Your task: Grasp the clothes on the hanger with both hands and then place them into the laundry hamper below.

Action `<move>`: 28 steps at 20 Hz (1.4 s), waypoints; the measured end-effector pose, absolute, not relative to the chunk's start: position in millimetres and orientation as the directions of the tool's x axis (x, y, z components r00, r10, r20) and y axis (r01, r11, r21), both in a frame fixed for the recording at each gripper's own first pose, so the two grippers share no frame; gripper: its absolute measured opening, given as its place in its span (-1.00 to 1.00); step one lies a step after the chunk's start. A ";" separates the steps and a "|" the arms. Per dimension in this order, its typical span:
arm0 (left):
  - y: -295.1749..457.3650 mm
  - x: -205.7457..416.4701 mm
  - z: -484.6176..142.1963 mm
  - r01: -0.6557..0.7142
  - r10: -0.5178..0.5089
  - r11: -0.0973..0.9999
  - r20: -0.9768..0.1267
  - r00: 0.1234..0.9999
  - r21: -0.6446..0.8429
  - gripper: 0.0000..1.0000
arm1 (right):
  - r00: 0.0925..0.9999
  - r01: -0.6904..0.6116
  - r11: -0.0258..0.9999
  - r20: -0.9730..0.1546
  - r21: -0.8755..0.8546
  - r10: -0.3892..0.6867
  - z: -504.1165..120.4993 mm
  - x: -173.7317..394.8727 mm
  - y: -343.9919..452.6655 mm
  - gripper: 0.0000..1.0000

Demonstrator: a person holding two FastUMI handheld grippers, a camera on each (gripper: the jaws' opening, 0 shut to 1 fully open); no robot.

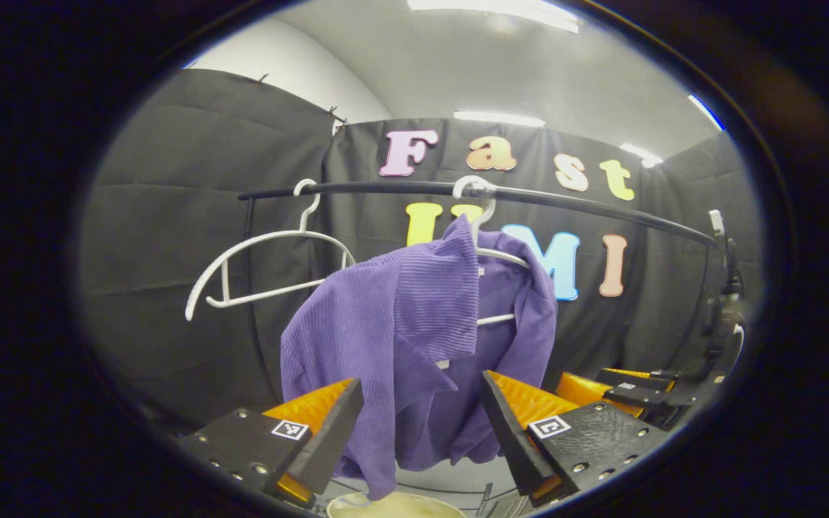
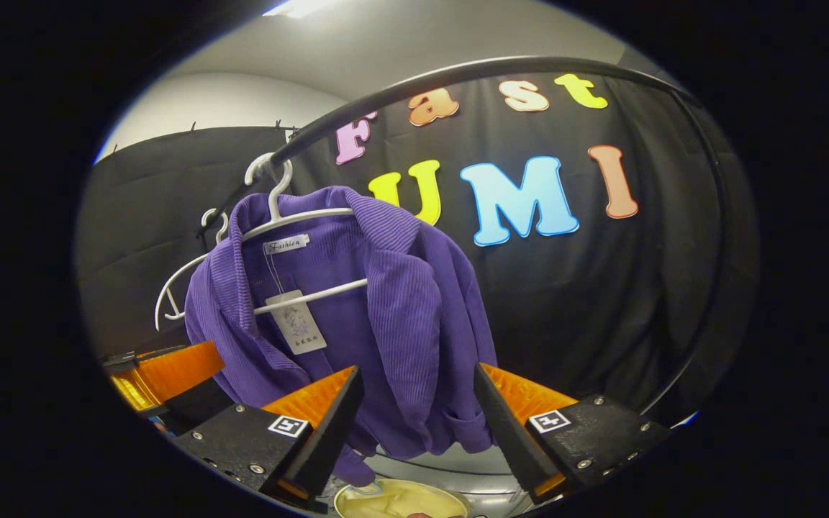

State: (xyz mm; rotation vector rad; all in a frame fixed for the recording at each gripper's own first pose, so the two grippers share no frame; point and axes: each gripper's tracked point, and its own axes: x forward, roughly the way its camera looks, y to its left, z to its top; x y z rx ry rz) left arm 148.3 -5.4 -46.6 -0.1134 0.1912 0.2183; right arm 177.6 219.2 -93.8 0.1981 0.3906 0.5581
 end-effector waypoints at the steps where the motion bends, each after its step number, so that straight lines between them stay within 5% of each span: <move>1: -5.4 156.4 -51.0 -0.241 0.215 0.965 -0.211 0.954 -0.105 0.99 | 0.764 -0.491 0.821 -0.309 0.292 0.566 -97.5 183.5 225.8 0.91; 2: -5.2 164.0 -57.4 -0.253 0.222 0.961 -0.225 0.949 -0.117 0.80 | 0.754 -0.503 0.812 -0.309 0.297 0.580 -100.4 188.7 231.8 0.91; 6: 1.8 192.1 -73.2 -0.302 0.268 0.948 -0.258 0.928 -0.102 0.80 | 0.724 -0.520 0.789 -0.321 0.329 0.611 -113.7 210.8 250.8 0.91; 8: 9.3 205.6 -78.1 -0.339 0.310 0.938 -0.263 0.914 -0.070 0.99 | 0.712 -0.524 0.780 -0.328 0.342 0.621 -120.2 220.2 258.9 0.91; 14: 33.7 221.0 -78.4 -0.481 0.460 0.876 -0.226 0.859 -0.044 0.80 | 0.730 -0.490 0.805 -0.346 0.335 0.589 -139.3 255.9 267.6 0.91; 18: 42.5 223.1 -75.6 -0.516 0.499 0.856 -0.201 0.843 -0.036 0.92 | 0.766 -0.464 0.824 -0.321 0.325 0.557 -137.7 274.0 265.6 0.90; 20: 50.2 221.0 -71.5 -0.525 0.516 0.851 -0.172 0.839 -0.008 0.60 | 0.775 -0.457 0.828 -0.311 0.325 0.551 -137.0 278.2 267.2 0.84; 21: 51.6 221.6 -68.9 -0.518 0.511 0.856 -0.159 0.845 0.001 0.17 | 0.775 -0.460 0.825 -0.307 0.328 0.553 -135.4 278.9 268.9 0.80; 23: 50.5 220.2 -63.5 -0.493 0.489 0.870 -0.137 0.862 0.005 -0.02 | 0.779 -0.466 0.824 -0.293 0.322 0.555 -131.8 279.0 271.9 0.51; 28: 51.3 213.7 -60.2 -0.471 0.470 0.882 -0.115 0.875 0.018 -0.76 | 0.762 -0.502 0.802 -0.273 0.324 0.587 -127.0 270.6 277.3 -0.58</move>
